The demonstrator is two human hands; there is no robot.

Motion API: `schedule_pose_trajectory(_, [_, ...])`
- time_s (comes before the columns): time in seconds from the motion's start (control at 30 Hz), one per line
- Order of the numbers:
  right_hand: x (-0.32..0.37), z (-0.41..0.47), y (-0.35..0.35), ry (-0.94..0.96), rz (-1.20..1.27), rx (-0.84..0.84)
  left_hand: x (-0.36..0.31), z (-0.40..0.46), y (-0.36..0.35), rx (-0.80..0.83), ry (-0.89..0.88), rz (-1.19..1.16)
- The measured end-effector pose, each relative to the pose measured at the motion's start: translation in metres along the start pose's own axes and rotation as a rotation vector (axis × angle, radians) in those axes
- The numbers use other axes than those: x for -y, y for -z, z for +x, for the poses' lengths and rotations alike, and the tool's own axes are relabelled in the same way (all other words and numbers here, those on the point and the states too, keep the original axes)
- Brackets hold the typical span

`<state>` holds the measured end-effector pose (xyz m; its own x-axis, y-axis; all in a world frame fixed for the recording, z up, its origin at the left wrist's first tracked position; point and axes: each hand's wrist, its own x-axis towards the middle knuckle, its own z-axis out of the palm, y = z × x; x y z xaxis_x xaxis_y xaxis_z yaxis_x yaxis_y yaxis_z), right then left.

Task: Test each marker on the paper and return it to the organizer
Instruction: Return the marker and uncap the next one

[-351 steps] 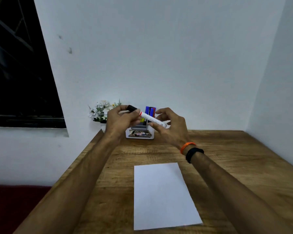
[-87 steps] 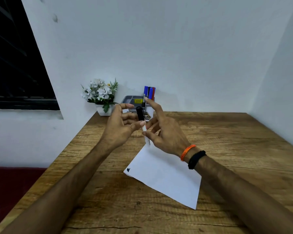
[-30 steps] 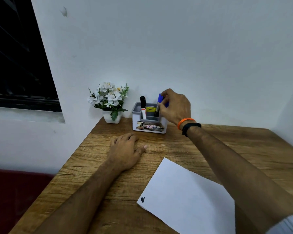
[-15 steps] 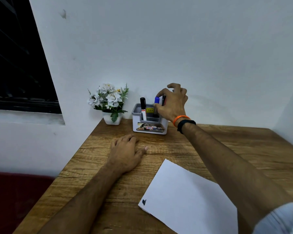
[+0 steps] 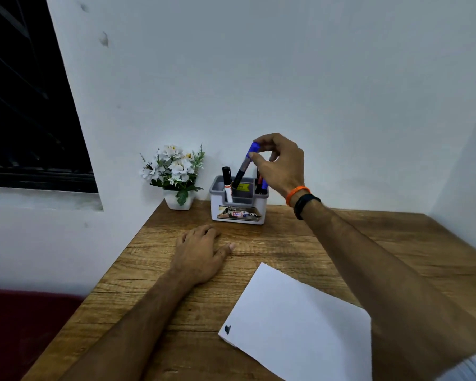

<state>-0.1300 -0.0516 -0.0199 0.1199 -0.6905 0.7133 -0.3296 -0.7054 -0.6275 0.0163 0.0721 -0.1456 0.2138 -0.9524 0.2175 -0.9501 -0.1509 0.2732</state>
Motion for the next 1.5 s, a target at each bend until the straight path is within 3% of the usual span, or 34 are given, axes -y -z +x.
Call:
schedule_pose_trajectory(0.13, [0.018, -0.016, 0.018, 0.0, 0.24, -0.027, -0.003, -0.002, 0.006, -0.04, -0.002, -0.13])
schedule_pose_trajectory(0.27, [0.029, -0.05, 0.036, -0.177, 0.454, 0.152, -0.021, -0.013, 0.03, -0.177, -0.012, -0.73])
schedule_pose_trajectory(0.33, [0.032, -0.071, 0.045, -0.266, 0.496, 0.219, -0.036, -0.023, 0.045, -0.127, -0.059, -1.065])
schedule_pose_trajectory(0.43, [0.032, -0.096, 0.055, -0.355, 0.536, 0.259, -0.053, -0.038, 0.057, -0.022, -0.135, -1.225])
schedule_pose_trajectory(0.63, [0.026, -0.122, 0.064, -0.363, 0.499, 0.322, -0.059, -0.047, 0.055, 0.002, -0.086, -1.16])
schedule_pose_trajectory(0.83, [0.007, -0.138, 0.065, -0.447, 0.308, 0.604, -0.056, -0.044, 0.053, -0.102, 0.035, -1.299])
schedule_pose_trajectory(1.07, [-0.001, -0.134, 0.073, -0.455, 0.484, 0.514, -0.048, -0.043, 0.058, -0.085, 0.074, -1.34])
schedule_pose_trajectory(1.3, [-0.01, -0.133, 0.068, -0.613, 0.678, 0.418, -0.044, -0.045, 0.054, 0.252, -0.119, -0.98])
schedule_pose_trajectory(1.4, [-0.008, -0.136, 0.062, -0.643, 0.712, 0.425, -0.049, -0.047, 0.046, 0.253, -0.245, -0.856])
schedule_pose_trajectory(1.5, [-0.005, -0.139, 0.061, -0.583, 0.63, 0.487, -0.054, -0.048, 0.038, 0.148, -0.323, -0.791])
